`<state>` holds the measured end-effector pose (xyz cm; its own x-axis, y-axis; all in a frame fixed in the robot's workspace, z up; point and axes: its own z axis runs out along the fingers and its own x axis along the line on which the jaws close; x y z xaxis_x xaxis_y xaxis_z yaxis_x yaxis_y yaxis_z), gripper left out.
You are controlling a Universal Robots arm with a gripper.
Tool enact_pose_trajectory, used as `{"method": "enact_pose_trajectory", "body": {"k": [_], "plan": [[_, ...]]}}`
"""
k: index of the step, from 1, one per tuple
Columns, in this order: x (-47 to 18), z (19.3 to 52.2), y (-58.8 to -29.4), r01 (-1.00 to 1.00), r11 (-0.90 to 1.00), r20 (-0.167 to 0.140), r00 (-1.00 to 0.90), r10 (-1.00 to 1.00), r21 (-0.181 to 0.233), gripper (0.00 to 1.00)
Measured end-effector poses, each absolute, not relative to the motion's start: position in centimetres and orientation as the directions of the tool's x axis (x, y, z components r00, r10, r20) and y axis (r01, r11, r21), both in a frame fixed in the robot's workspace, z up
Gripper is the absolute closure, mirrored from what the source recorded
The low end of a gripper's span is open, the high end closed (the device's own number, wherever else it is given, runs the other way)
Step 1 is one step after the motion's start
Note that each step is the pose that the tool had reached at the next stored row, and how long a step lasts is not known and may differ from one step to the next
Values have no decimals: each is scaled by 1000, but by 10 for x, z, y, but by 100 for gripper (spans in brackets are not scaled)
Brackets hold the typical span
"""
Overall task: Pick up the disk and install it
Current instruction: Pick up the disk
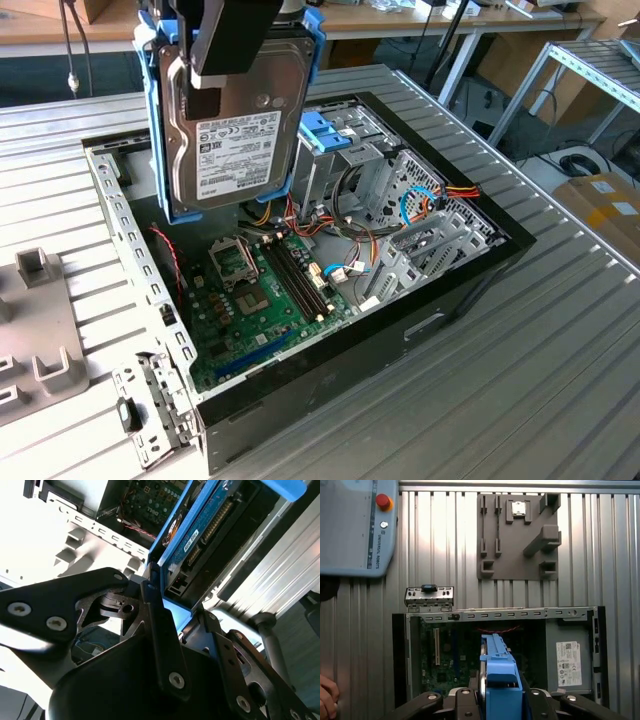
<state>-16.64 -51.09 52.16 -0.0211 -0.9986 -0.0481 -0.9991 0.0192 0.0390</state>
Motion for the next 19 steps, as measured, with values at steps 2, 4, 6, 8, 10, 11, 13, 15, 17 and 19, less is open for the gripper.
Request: {"method": "enact_pose_trajectory", "body": {"k": [2, 4, 6, 8, 10, 11, 13, 15, 17, 19], "plan": [[-166, 521, -511, -999, 19, -48, -21, -999, 39, 63], [-165, 521, -511, -999, 19, -48, -21, -999, 39, 63], [-165, 521, -511, -999, 19, -48, -21, -999, 39, 63], [-164, 521, -511, -999, 19, -48, -21, -999, 39, 63], [-163, 521, -512, -999, 19, -48, -21, -999, 39, 63], [-163, 521, -512, -999, 19, -48, -21, -999, 39, 63], [-162, 521, -512, -999, 19, -48, -21, -999, 39, 63], [-162, 521, -512, -999, 19, -48, -21, -999, 39, 63], [-162, 520, -512, -999, 19, -48, -21, -999, 39, 63], [-161, 520, -512, -999, 19, -48, -21, -999, 39, 63]]}}
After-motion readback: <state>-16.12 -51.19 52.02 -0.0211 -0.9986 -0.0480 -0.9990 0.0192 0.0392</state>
